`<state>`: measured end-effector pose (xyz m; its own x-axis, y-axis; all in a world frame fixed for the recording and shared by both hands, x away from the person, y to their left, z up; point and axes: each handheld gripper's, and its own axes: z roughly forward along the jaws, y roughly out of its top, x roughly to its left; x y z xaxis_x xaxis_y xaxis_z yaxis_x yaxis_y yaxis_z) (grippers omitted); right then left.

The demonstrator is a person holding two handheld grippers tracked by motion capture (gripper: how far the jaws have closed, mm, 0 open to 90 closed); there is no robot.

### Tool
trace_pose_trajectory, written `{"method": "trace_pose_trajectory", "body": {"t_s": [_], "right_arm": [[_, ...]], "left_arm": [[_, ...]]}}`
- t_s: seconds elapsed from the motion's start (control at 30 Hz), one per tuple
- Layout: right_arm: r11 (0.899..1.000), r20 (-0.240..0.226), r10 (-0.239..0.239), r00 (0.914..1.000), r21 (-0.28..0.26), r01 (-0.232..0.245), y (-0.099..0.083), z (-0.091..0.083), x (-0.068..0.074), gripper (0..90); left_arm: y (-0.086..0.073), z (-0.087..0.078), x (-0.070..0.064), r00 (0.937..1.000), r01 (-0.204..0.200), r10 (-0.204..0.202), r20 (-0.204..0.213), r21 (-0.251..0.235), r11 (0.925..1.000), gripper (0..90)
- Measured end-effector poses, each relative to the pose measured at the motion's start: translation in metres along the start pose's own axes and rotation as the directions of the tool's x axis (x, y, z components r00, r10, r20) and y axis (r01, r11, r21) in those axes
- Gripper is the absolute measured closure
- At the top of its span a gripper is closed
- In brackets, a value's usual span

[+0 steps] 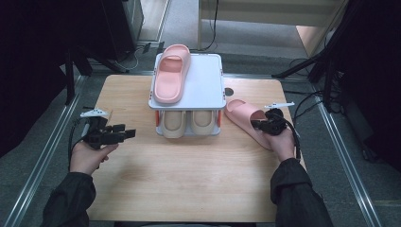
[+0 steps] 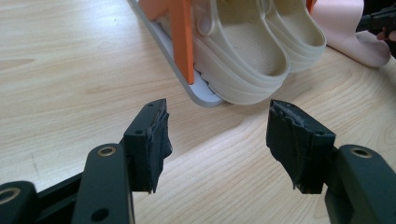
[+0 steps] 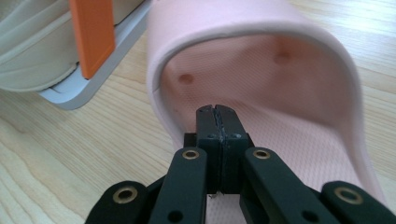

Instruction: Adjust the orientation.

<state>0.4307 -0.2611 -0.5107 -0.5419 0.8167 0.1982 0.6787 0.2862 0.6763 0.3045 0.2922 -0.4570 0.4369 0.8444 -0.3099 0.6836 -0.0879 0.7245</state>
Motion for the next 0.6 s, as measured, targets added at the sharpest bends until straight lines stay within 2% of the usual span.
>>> {"method": "trace_pose_trajectory", "body": {"t_s": [0.07, 0.2, 0.43, 0.5, 0.6], "right_arm": [[1.000, -0.005, -0.011, 0.9999, 0.007, 0.011, 0.002, 0.003, 0.005, 90.0], [1.000, -0.030, -0.015, 0.9994, 0.012, 0.015, 0.006, 0.010, 0.015, 89.9], [1.000, -0.048, -0.013, 0.9988, 0.011, 0.014, 0.013, 0.020, 0.028, 89.2], [1.000, -0.038, -0.011, 0.9992, 0.015, 0.012, 0.014, 0.021, 0.029, 86.4], [0.999, 0.014, -0.033, 0.9993, 0.021, 0.033, 0.016, 0.013, 0.030, 84.1]], "left_arm": [[-0.001, -0.002, 0.001, 0.9998, 0.011, -0.011, -0.014, -0.008, 0.9999, 39.8], [-0.005, -0.004, 0.004, 0.9996, 0.024, -0.024, -0.013, -0.015, 0.9996, 39.9], [-0.011, -0.003, 0.007, 0.9992, 0.037, -0.037, -0.016, 0.012, 0.9993, 39.8], [-0.011, -0.002, 0.008, 0.9989, 0.044, -0.044, -0.014, 0.018, 0.9989, 39.9], [-0.011, -0.001, 0.009, 0.9987, 0.051, -0.051, -0.007, 0.023, 0.9984, 39.9]]}}
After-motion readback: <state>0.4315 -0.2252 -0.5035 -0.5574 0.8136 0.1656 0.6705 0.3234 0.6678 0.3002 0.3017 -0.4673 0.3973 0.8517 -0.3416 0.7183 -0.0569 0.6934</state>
